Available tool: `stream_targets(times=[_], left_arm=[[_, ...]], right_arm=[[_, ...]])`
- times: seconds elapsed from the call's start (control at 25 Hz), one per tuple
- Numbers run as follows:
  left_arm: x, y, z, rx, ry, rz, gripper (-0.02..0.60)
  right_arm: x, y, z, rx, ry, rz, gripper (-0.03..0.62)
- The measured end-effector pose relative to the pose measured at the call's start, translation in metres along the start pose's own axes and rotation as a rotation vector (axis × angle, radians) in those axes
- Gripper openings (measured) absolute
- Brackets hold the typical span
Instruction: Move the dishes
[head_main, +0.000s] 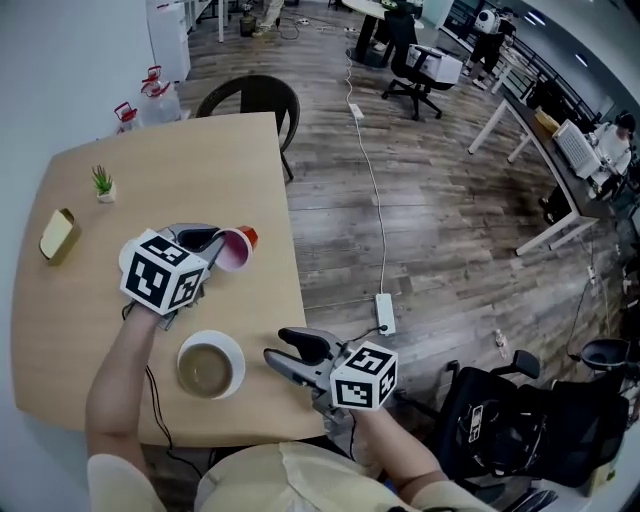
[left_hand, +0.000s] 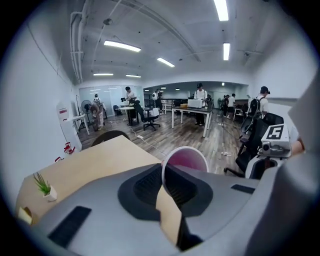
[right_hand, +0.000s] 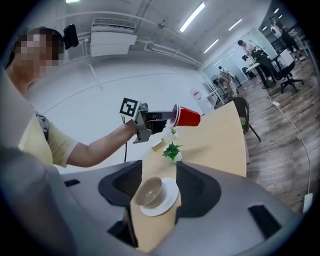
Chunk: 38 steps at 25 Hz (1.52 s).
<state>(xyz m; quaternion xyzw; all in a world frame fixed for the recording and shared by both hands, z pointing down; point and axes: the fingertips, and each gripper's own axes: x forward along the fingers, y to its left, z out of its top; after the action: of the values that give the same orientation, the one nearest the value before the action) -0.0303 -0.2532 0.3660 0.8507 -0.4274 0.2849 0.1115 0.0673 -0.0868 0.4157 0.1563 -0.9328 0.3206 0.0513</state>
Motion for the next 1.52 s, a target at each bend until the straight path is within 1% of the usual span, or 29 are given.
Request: stream_targets(times=[0.16, 0.28, 0.36, 0.44, 0.56, 0.76, 0.92, 1.08, 1.24, 1.32, 1.44, 1.52], left_arm=[[0.027, 0.018, 0.004, 0.012, 0.092, 0.029, 0.032], [0.043, 0.03, 0.003, 0.017, 0.154, 0.035, 0.032], [0.055, 0.037, 0.001, 0.022, 0.198, 0.032, 0.032], [0.066, 0.044, -0.004, 0.019, 0.249, 0.008, 0.032], [0.08, 0.061, -0.016, -0.006, 0.332, -0.02, 0.032], [0.102, 0.098, -0.036, -0.065, 0.419, -0.02, 0.032], [0.119, 0.111, -0.047, -0.096, 0.498, -0.067, 0.033], [0.135, 0.128, -0.047, -0.138, 0.531, -0.064, 0.034], [0.147, 0.151, -0.054, -0.176, 0.558, -0.037, 0.034], [0.15, 0.163, -0.054, -0.218, 0.552, -0.02, 0.034], [0.153, 0.182, -0.055, -0.304, 0.56, 0.012, 0.034], [0.156, 0.192, -0.056, -0.338, 0.563, 0.022, 0.034]], right_arm=[[0.002, -0.018, 0.006, -0.036, 0.028, 0.012, 0.221], [0.009, -0.031, 0.009, -0.094, 0.052, -0.004, 0.217], [0.014, -0.04, 0.013, -0.141, 0.066, -0.028, 0.21], [0.019, -0.046, 0.014, -0.179, 0.087, -0.045, 0.205], [0.031, -0.05, 0.011, -0.202, 0.118, -0.04, 0.204], [0.048, -0.058, -0.001, -0.222, 0.165, -0.05, 0.204], [0.058, -0.06, -0.008, -0.22, 0.196, -0.059, 0.201], [0.072, -0.058, -0.007, -0.238, 0.22, -0.058, 0.196], [0.079, -0.057, -0.011, -0.218, 0.231, -0.058, 0.191], [0.078, -0.059, -0.013, -0.213, 0.24, -0.067, 0.189], [0.078, -0.063, -0.014, -0.201, 0.246, -0.079, 0.187], [0.08, -0.067, -0.014, -0.193, 0.242, -0.085, 0.184]])
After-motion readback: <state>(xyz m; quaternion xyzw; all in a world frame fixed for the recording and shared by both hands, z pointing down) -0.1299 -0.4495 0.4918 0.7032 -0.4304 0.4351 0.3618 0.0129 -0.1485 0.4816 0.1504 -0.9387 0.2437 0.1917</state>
